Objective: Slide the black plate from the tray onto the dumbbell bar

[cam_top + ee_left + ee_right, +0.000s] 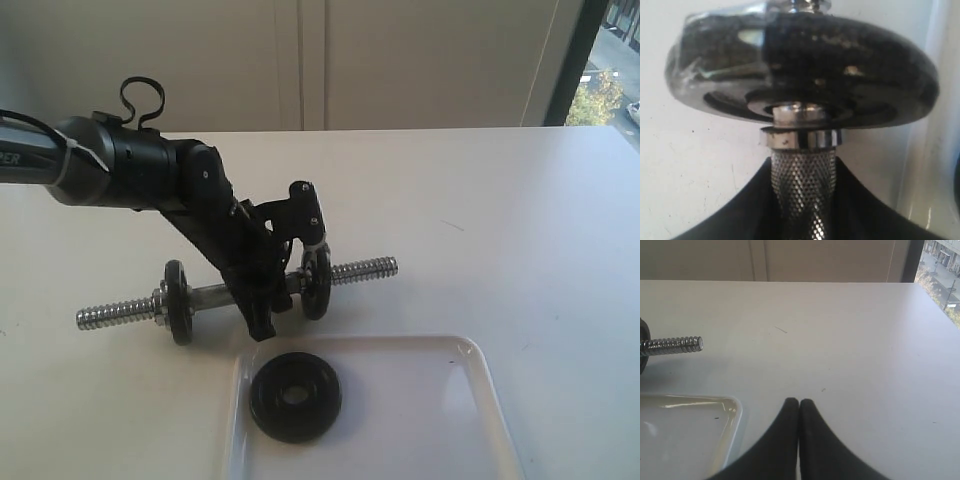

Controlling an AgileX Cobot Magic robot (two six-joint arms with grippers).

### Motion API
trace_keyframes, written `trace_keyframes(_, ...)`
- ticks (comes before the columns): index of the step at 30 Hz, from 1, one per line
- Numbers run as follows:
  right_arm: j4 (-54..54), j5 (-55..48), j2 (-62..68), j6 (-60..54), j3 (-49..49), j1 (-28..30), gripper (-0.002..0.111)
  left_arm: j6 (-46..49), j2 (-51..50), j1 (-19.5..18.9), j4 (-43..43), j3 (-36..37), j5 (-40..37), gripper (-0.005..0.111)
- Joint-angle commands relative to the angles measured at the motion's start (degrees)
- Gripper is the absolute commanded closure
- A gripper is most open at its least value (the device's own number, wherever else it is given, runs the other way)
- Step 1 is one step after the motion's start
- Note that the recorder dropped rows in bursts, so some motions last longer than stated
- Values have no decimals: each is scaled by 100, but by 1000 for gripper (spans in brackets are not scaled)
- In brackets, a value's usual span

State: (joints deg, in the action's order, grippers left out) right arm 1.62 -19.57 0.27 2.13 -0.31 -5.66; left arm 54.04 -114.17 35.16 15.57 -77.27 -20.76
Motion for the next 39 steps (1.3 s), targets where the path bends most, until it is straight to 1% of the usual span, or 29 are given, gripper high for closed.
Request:
trace_keyframes(1, 10, 17, -27, 14, 31, -11, 108, -9, 242, 20, 70, -24, -69, 106)
trace_keyframes(8, 10, 17, -27, 14, 31, -11, 108, -42, 824, 20, 70, -46, -113, 107)
trace_keyframes(10, 30, 247, -27, 42, 31, -11, 108, -42, 871, 20, 70, -46, -203, 107)
trace_keyframes(12, 934, 865, -27, 697, 31, -11, 108, -42, 882, 20, 70, -46, -228, 107)
trace_keyframes(13, 1283, 1264, -27, 821, 31, -11, 108, -42, 882, 20, 70, -46, -228, 107)
trace_keyframes(15, 1796, 2143, -27, 963, 31, -11, 108, -42, 882, 20, 70, -46, -228, 107)
trace_keyframes(17, 2348, 2792, -27, 1458, 31, -11, 108, -42, 882, 20, 70, -46, -228, 107)
trace_keyframes(19, 2588, 3400, -27, 1608, 31, -11, 108, -42, 881, 20, 70, -46, -238, 107)
trace_keyframes(22, 2577, 4239, -27, 1596, 31, -11, 108, -42, 881, 20, 70, -46, -221, 107)
trace_keyframes(23, 2577, 4363, -27, 1636, 31, -11, 108, -42, 881, 20, 70, -46, -208, 107)
trace_keyframes(24, 2475, 4245, -27, 1636, 31, -11, 108, -42, 881, 20, 70, -46, -179, 107)
trace_keyframes(26, 2228, 3436, -27, 1636, 31, -11, 108, -42, 881, 20, 70, -46, -147, 107)
trace_keyframes(28, 2016, 2022, -27, 1636, -105, -11, 108, -42, 881, 20, 70, -46, -122, 107)
trace_keyframes(29, 2016, 1526, 112, 1595, -180, -11, 108, -42, 881, 20, 70, -46, -109, 107)
trace_keyframes(30, 2016, 1083, 339, 1511, -265, -11, 108, -42, 881, 20, 70, -46, -74, 107)
trace_keyframes(32, 2138, 648, 866, 915, -487, -63, 108, -42, 881, 20, 70, -46, 6, 107)
trace_keyframes(34, 2833, 358, 1625, -122, -851, -213, 108, -42, 881, 20, 70, -46, 126, 107)
trace_keyframes(36, 3730, -30, 2477, -1628, -1299, -383, 108, -42, 881, 20, 70, -46, 241, 107)
trace_keyframes(38, 4747, -627, 3567, -3198, -1880, -564, 108, -42, 881, 20, 48, -46, 323, 107)
trace_keyframes(39, 5099, -908, 4138, -3738, -2119, -631, 108, -42, 881, 20, 48, -46, 323, 107)
